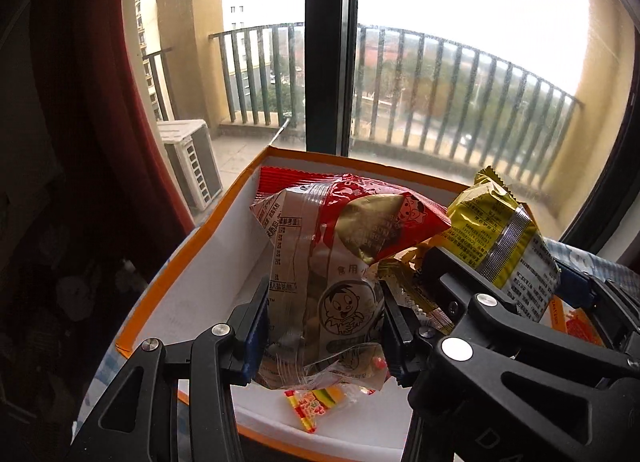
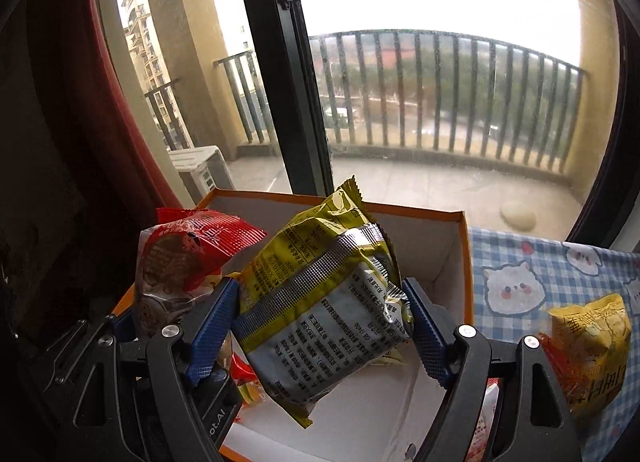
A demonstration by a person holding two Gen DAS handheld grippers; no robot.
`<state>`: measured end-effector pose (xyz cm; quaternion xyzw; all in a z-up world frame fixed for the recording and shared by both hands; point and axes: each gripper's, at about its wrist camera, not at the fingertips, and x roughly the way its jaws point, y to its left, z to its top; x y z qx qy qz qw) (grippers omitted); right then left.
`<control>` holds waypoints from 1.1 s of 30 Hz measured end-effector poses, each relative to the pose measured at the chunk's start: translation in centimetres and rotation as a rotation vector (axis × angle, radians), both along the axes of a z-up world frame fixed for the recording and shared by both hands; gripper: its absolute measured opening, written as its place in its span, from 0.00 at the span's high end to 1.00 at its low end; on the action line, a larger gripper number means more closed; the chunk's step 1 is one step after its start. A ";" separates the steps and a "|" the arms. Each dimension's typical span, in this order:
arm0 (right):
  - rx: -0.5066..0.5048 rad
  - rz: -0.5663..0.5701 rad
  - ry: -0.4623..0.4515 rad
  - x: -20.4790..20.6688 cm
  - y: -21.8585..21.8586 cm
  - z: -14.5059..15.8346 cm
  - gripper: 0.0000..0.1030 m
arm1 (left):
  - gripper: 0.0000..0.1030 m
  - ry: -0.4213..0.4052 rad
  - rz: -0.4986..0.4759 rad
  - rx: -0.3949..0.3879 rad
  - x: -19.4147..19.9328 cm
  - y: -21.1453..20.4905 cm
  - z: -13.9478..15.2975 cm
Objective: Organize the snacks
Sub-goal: 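Carry both packets over the orange box and open both tools to release them, then lift both tools out of the box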
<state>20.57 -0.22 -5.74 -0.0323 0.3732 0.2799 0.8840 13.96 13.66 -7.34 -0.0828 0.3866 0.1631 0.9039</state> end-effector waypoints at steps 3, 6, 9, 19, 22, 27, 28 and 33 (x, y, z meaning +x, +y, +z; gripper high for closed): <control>-0.042 0.025 0.049 0.9 1.4 -1.3 0.18 | 0.51 0.039 0.008 -0.009 0.3 0.6 -0.9; -0.040 0.047 0.100 1.5 2.0 -2.1 0.18 | 0.46 0.057 0.013 -0.011 0.7 1.3 -1.1; -0.026 0.064 0.137 2.2 2.4 -2.1 0.17 | 0.31 0.057 0.004 -0.016 0.9 1.7 -0.8; -0.033 0.057 0.093 0.5 1.2 -1.0 0.11 | 0.21 0.013 -0.030 -0.011 0.1 1.2 1.3; -0.042 0.059 0.077 -0.1 0.5 -0.5 0.11 | 0.20 -0.014 -0.048 -0.010 -0.6 0.5 1.9; -0.028 0.052 0.038 -1.9 -2.0 0.8 0.11 | 0.19 -0.050 -0.069 -0.005 -2.1 -1.0 3.3; -0.027 0.049 0.033 -2.2 -2.5 1.1 0.11 | 0.19 -0.056 -0.071 -0.004 -2.4 -1.3 3.5; -0.009 0.043 0.006 -4.0 -5.1 2.4 0.11 | 0.19 -0.078 -0.083 0.016 -4.0 -3.4 4.9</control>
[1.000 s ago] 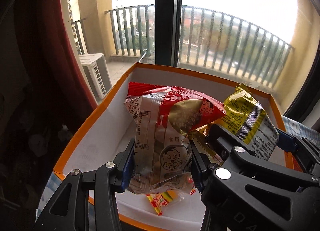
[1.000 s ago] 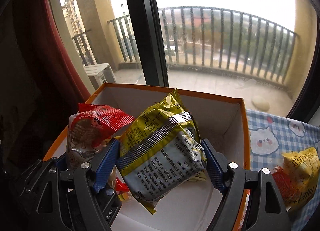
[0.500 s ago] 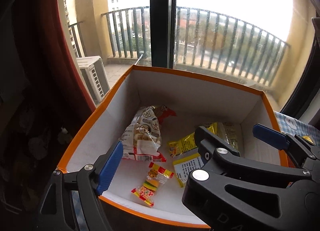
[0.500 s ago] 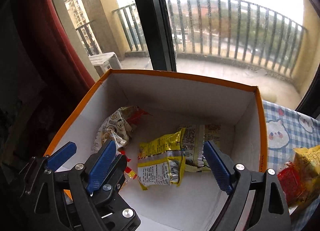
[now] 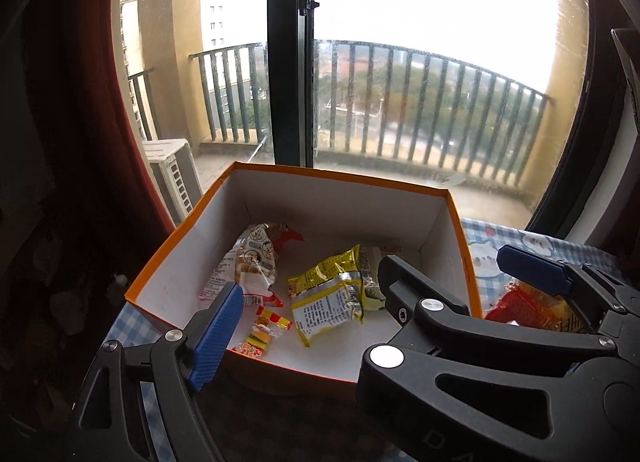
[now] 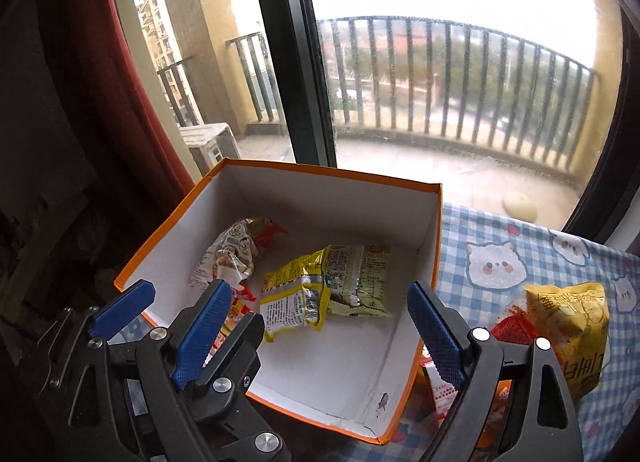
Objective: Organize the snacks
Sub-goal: 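Lift both tools out of the box, then move both open tools toward the remaining snacks on the tablecloth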
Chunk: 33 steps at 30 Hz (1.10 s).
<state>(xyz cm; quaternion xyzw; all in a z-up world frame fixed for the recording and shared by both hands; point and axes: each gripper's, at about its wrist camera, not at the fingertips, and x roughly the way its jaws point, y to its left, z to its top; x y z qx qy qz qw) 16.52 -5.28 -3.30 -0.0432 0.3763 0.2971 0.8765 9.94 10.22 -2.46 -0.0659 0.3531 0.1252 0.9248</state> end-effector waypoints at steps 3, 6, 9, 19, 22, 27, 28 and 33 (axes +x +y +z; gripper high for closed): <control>0.008 -0.008 -0.020 -1.1 -1.7 0.6 0.11 | 0.19 -0.009 -0.018 0.001 -0.9 -1.4 0.5; 0.021 -0.021 -0.029 -2.0 -3.5 1.1 0.10 | 0.19 -0.019 -0.041 0.015 -1.8 -2.9 1.0; 0.042 -0.043 -0.048 -3.0 -5.4 1.4 0.10 | 0.19 -0.035 -0.070 0.036 -2.6 -4.6 1.4; 0.064 -0.093 -0.139 -6.3 -11.2 2.4 0.10 | 0.19 -0.111 -0.127 0.047 -5.7 -9.7 2.1; 0.072 -0.109 -0.159 -7.2 -12.7 2.4 0.10 | 0.19 -0.131 -0.141 0.060 -6.7 -11.3 2.3; 0.083 -0.155 -0.191 -8.8 -15.8 2.0 0.09 | 0.19 -0.159 -0.166 0.064 -8.0 -13.5 1.8; 0.081 -0.166 -0.195 -9.1 -16.4 1.8 0.09 | 0.19 -0.160 -0.175 0.062 -8.2 -13.9 1.7; 0.076 -0.216 -0.196 -10.1 -18.8 0.6 0.09 | 0.18 -0.158 -0.220 0.053 -8.8 -15.8 0.4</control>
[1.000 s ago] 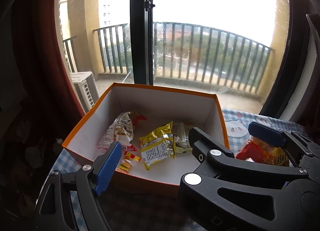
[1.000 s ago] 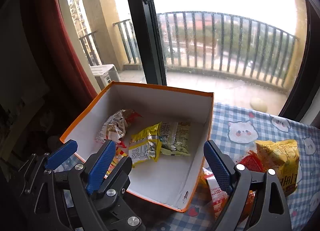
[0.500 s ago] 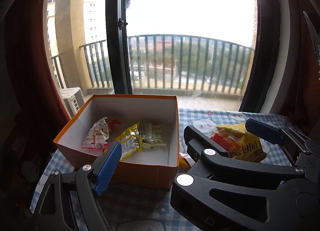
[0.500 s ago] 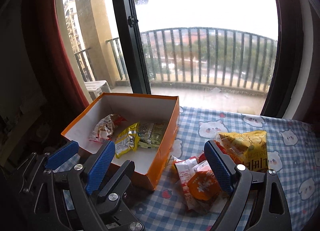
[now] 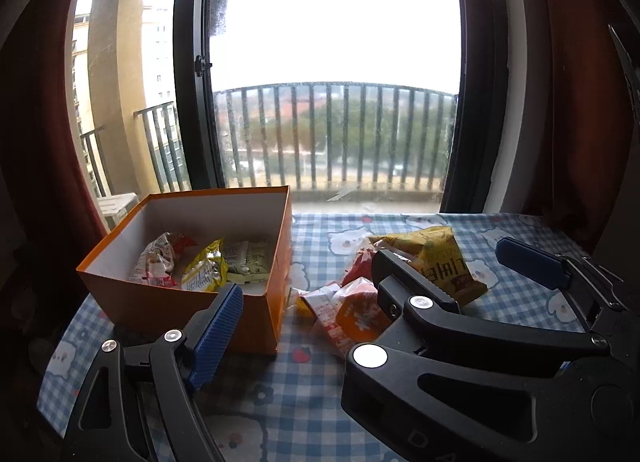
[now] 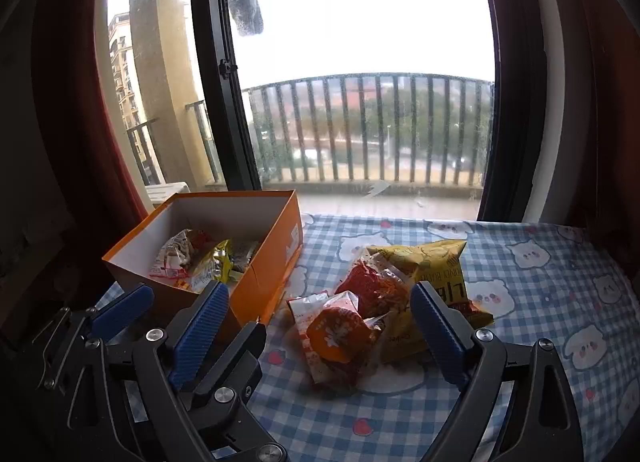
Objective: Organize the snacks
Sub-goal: 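Move both open tools toward the remaining snacks on the tablecloth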
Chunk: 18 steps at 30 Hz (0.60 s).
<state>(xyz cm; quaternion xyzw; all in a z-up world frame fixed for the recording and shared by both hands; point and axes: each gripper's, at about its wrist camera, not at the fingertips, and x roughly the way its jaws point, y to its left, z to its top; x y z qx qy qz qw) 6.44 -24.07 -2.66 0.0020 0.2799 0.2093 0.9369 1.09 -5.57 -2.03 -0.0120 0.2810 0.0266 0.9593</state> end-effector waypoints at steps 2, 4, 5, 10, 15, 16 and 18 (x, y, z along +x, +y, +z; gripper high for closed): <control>-0.002 -0.017 0.001 -0.2 -0.8 -0.6 0.09 | 0.18 0.010 -0.017 -0.019 0.0 -0.6 -0.7; -0.003 -0.029 0.003 -0.4 -1.5 -1.2 0.08 | 0.18 0.017 -0.016 -0.030 -0.1 -1.3 -1.4; -0.002 -0.033 0.002 -0.4 -1.8 -1.5 0.08 | 0.17 0.012 -0.016 -0.031 -0.2 -1.5 -1.7; -0.032 -0.053 -0.017 -0.8 -3.1 -3.2 0.08 | 0.17 0.020 -0.037 -0.065 -0.1 -2.5 -4.0; -0.008 -0.056 0.037 -0.1 -4.2 -5.6 0.08 | 0.17 0.080 -0.042 -0.084 0.9 -3.0 -6.3; -0.003 -0.054 0.050 0.1 -4.4 -6.1 0.08 | 0.17 0.087 -0.042 -0.089 1.0 -3.1 -6.8; -0.004 -0.055 0.067 0.5 -4.5 -7.0 0.08 | 0.18 0.106 -0.041 -0.090 1.4 -3.2 -7.6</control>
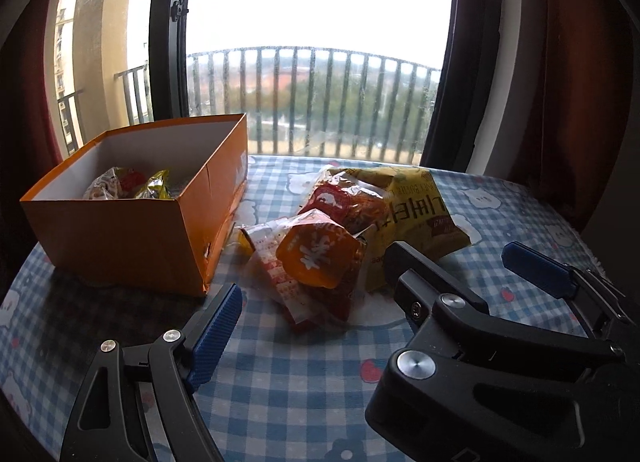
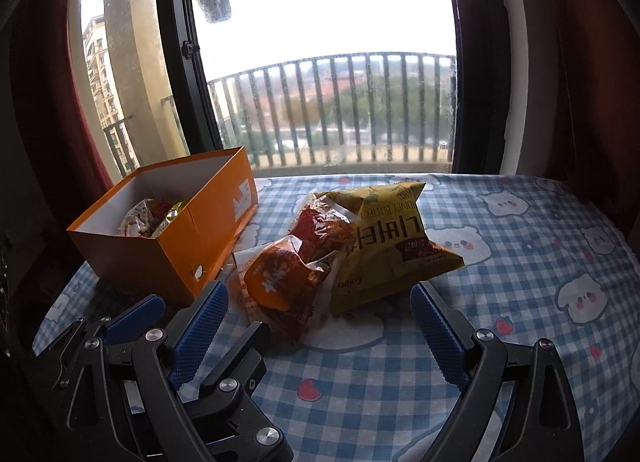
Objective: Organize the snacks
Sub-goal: 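Move both open tools toward the remaining snacks on the tablecloth, then grasp the orange-and-white bag with the right tool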
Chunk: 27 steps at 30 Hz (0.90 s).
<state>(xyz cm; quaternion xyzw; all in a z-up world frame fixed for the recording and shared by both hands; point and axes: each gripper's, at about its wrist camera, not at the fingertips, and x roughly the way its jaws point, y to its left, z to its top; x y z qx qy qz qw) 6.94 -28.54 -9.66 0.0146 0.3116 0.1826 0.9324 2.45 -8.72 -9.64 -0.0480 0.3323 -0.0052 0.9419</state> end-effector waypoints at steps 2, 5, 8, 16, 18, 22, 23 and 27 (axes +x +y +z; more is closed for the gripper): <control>-0.003 -0.003 0.017 0.5 0.0 -0.8 0.08 | 0.18 0.017 0.000 0.002 0.4 0.0 -0.7; 0.001 0.000 0.038 1.2 0.1 -1.9 0.08 | 0.18 0.032 0.003 0.002 1.1 0.2 -1.5; -0.005 0.011 0.051 2.1 0.6 -2.7 0.08 | 0.18 0.053 0.019 0.008 1.7 0.7 -2.2; -0.030 0.051 0.053 4.2 3.1 -3.5 0.08 | 0.19 0.087 0.050 0.023 3.5 2.6 -2.9; -0.040 0.064 0.050 4.7 3.8 -3.5 0.08 | 0.19 0.081 0.053 0.023 3.8 2.9 -2.8; -0.056 0.087 0.043 5.7 4.6 -3.3 0.09 | 0.21 0.083 0.051 -0.015 4.7 3.3 -2.6; -0.060 0.090 0.034 6.0 4.7 -3.1 0.09 | 0.24 0.087 0.053 -0.020 4.9 3.3 -2.5; -0.082 0.115 0.020 7.4 5.4 -2.9 0.09 | 0.25 0.114 0.083 -0.049 5.9 3.8 -2.9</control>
